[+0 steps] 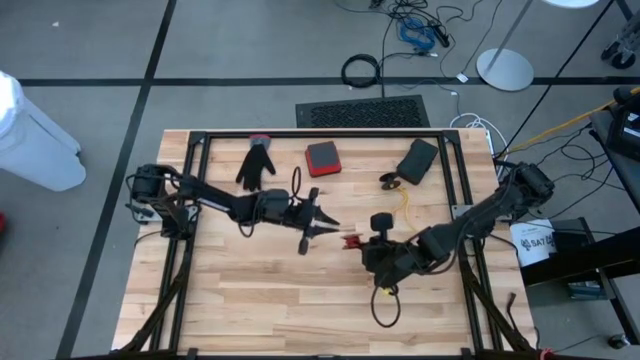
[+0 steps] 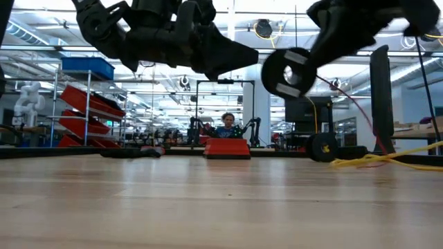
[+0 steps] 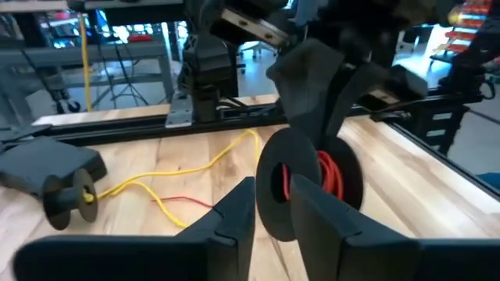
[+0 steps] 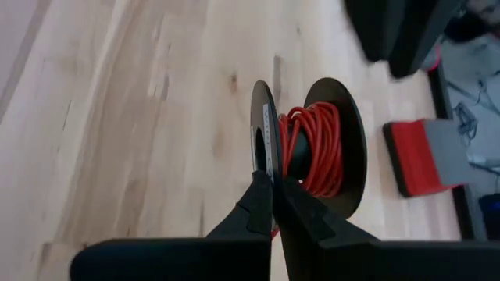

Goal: Coil cords
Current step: Uncoil the red wire from the spool

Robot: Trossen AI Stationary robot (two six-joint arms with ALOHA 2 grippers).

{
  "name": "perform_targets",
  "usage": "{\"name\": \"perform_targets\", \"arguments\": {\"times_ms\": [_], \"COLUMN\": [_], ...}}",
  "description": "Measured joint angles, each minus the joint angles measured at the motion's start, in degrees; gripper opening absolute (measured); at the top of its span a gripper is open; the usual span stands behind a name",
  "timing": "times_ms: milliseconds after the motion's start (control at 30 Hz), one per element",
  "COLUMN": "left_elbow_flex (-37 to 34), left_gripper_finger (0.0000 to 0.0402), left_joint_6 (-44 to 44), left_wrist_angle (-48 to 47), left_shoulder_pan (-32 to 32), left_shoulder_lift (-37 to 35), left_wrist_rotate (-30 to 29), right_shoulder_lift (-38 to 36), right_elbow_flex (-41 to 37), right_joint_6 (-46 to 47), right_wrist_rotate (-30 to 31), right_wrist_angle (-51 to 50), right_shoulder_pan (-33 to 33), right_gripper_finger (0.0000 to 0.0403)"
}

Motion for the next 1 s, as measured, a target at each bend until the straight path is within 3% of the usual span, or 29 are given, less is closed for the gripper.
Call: {"name": "perform_targets", "arguments": {"times_ms": [200, 667, 800, 1000], "left_elbow_flex": [0.00, 0.00, 0.00, 0.00], "left_gripper_finger": [0.0133, 0.0135, 0.0135, 0.0135], "left_joint_6": [0.06, 0.01, 0.59, 0.55], "left_wrist_angle": [0.04, -0.16, 1.13, 3.63], "left_shoulder_pan": [-0.58, -0.84, -0.52, 0.68], "left_shoulder_lift": [0.00, 0.00, 0.00, 0.00], "left_wrist_rotate": [-2.89, -4.06, -7.53, -7.87], "right_shoulder_lift": [0.00, 0.00, 0.00, -0.09], "right_elbow_flex": [2.80, 3.50, 3.55, 3.55], "right_joint_6": [-3.70, -6.46, -4.78, -1.40], "right_wrist_rotate": [0.00, -0.62, 2.21, 2.90], "right_wrist_angle": [-0.01, 1.52, -2.98, -6.69], "right_shoulder_pan": [-1.62, -3.75, -4.18, -4.46], "right_gripper_finger": [0.0000, 0.0000, 0.0000, 0.0000]}}
